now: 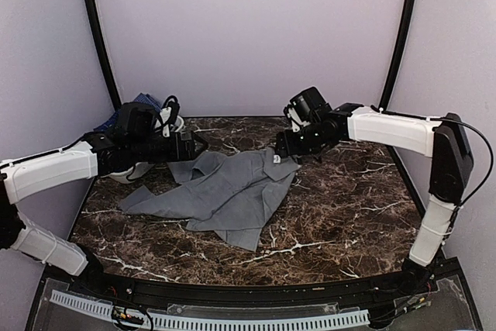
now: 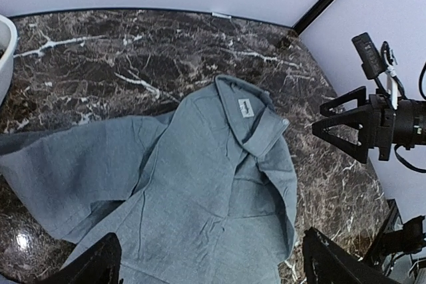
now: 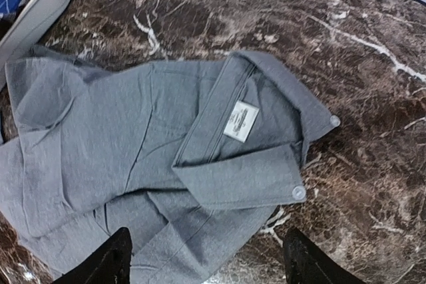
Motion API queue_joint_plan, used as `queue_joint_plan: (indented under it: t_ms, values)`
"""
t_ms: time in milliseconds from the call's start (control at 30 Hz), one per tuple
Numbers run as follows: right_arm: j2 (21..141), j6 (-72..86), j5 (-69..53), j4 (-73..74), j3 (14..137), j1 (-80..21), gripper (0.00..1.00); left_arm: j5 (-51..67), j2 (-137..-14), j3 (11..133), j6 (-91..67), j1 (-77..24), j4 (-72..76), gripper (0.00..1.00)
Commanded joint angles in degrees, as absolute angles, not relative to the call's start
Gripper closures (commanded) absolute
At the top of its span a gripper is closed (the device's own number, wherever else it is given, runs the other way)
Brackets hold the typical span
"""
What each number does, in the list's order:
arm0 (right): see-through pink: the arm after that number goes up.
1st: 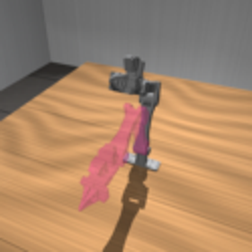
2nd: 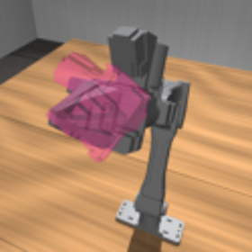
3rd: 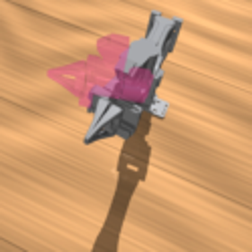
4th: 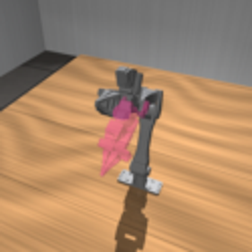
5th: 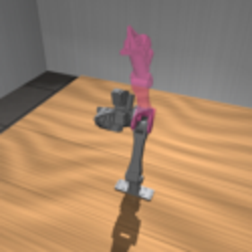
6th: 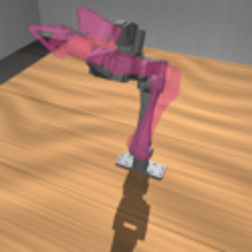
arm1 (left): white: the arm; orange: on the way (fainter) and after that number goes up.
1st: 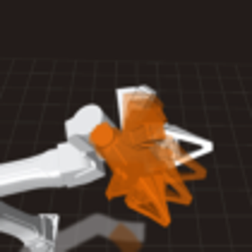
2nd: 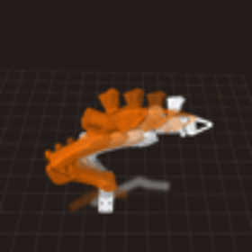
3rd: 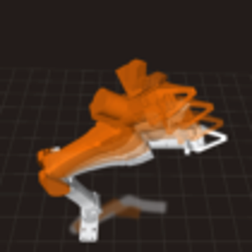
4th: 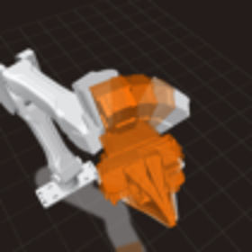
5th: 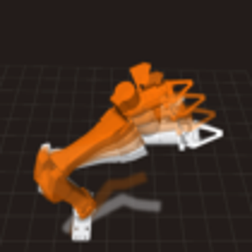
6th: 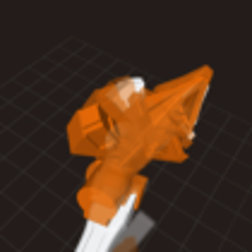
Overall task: Fold and stack the long sleeve shirts
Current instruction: Place the crumpled shirt at the center of the board, then pick up the flattened shirt from the center of the board.
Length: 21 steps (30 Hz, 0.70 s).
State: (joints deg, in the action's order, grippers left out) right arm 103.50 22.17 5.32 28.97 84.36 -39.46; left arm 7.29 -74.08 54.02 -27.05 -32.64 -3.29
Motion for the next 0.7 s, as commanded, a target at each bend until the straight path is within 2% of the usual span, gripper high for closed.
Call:
queue_joint_plan:
  t_ms: [0,233,500,667]
  values:
    - [99.4,25.9,4.9,24.2,76.3,-43.1,0.24,4.2,-78.4,54.7,-28.1,-34.5,-11.0,0.08]
    - [97.7,31.8,7.0,21.9,67.7,-50.1,0.24,-2.9,-90.3,60.7,-28.1,-37.5,-17.3,0.10]
    - [96.3,37.7,7.0,17.3,60.1,-52.1,0.22,-6.1,-103.2,71.4,-25.9,-37.8,-18.6,0.10]
    - [96.2,39.2,7.0,15.6,58.2,-52.1,0.22,-7.6,-106.1,76.4,-26.3,-38.7,-21.2,0.18]
